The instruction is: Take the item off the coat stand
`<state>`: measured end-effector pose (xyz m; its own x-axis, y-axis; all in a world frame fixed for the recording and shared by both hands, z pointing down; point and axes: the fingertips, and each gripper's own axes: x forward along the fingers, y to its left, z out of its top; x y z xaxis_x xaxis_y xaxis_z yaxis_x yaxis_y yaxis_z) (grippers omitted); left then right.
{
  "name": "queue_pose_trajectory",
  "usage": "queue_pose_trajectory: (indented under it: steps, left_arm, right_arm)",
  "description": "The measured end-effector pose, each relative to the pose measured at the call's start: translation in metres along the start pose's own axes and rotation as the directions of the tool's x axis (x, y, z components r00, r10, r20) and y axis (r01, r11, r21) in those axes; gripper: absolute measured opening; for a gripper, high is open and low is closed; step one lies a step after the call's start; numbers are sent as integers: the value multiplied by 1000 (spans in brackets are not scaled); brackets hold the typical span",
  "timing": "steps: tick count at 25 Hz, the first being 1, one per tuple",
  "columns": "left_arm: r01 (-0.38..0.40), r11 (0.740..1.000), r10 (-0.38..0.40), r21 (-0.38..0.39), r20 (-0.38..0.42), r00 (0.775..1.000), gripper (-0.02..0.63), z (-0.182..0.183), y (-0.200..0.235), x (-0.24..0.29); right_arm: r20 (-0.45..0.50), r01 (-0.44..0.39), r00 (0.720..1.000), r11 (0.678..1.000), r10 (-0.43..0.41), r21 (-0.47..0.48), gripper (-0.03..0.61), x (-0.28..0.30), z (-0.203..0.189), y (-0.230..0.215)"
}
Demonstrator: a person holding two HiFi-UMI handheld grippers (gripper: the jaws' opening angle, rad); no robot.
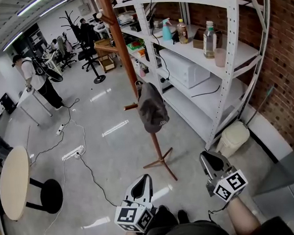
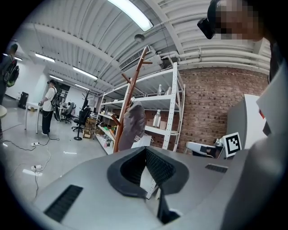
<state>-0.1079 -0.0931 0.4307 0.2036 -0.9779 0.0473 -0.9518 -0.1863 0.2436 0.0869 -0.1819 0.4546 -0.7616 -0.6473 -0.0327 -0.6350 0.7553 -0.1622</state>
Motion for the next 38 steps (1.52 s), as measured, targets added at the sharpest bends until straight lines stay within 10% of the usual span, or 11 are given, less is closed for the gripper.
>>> queue_pose_trajectory:
  steps: [25,38]
  left_arm:
    - [139,990,-138,17,-11,990,8,52,91,136]
    - [196,980,-196,23,-9,981,8,66,104,175]
  right_arm:
    - [-14,-59,998,996,59,-65,38,169,38,-6]
    - [-29,-84,996,986,81,-146,155,216,54,-4]
